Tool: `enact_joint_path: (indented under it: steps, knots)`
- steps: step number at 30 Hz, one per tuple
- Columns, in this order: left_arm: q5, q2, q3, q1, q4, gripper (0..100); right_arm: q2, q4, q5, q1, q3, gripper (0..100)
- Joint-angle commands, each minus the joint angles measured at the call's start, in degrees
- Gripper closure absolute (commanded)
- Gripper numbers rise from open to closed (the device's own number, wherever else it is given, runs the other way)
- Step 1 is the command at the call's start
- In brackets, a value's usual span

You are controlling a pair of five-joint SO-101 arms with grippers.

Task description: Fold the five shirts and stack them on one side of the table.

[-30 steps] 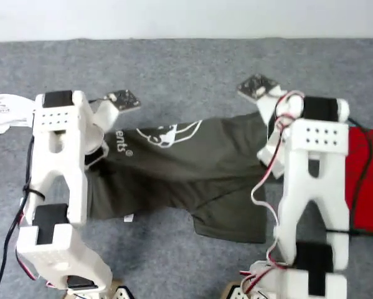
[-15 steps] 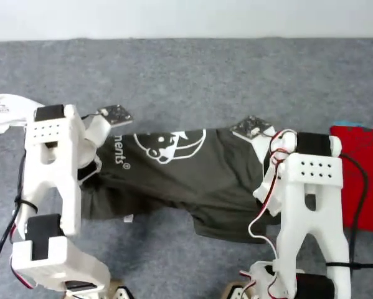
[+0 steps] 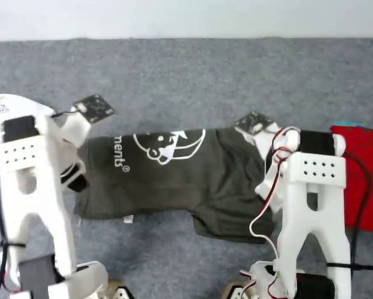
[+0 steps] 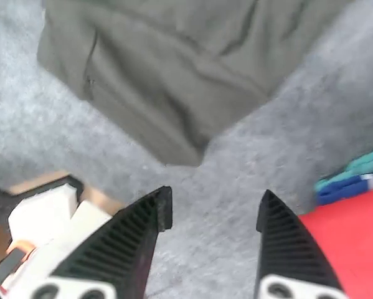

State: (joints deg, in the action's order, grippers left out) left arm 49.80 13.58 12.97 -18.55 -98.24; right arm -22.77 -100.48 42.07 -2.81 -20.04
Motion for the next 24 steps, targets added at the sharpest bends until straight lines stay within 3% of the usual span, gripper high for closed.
enact_joint_path:
  steps: [1, 4, 8, 12, 14, 20, 24]
  knots:
    - [0.35, 5.54, -0.66, -1.67, -0.44, 82, -2.15, 0.13, -0.70, -0.22, 7.38, 76.8]
    - [-1.49, 6.68, -0.57, -1.93, 1.58, 82, -2.07, 6.02, -1.32, -0.22, 8.62, 76.8]
    - [-12.13, 6.59, -0.22, -1.23, 9.93, 87, 2.24, 15.16, -9.41, -0.13, 8.62, 78.0]
    - [-21.80, 6.59, 3.65, 3.34, 18.37, 98, 10.42, 23.16, -15.56, 0.92, 8.97, 93.5]
    - [-25.67, 6.59, 8.22, 5.89, 24.00, 98, 14.37, 27.03, -16.88, 2.15, 8.97, 99.6]
    - [-34.11, 6.59, 21.41, 9.05, 42.99, 98, 23.34, 39.78, -18.55, 4.44, 8.97, 98.9]
    - [-35.25, 3.78, 24.84, 8.97, 49.14, 98, 27.30, 47.69, -18.55, 4.97, 9.05, 98.8]
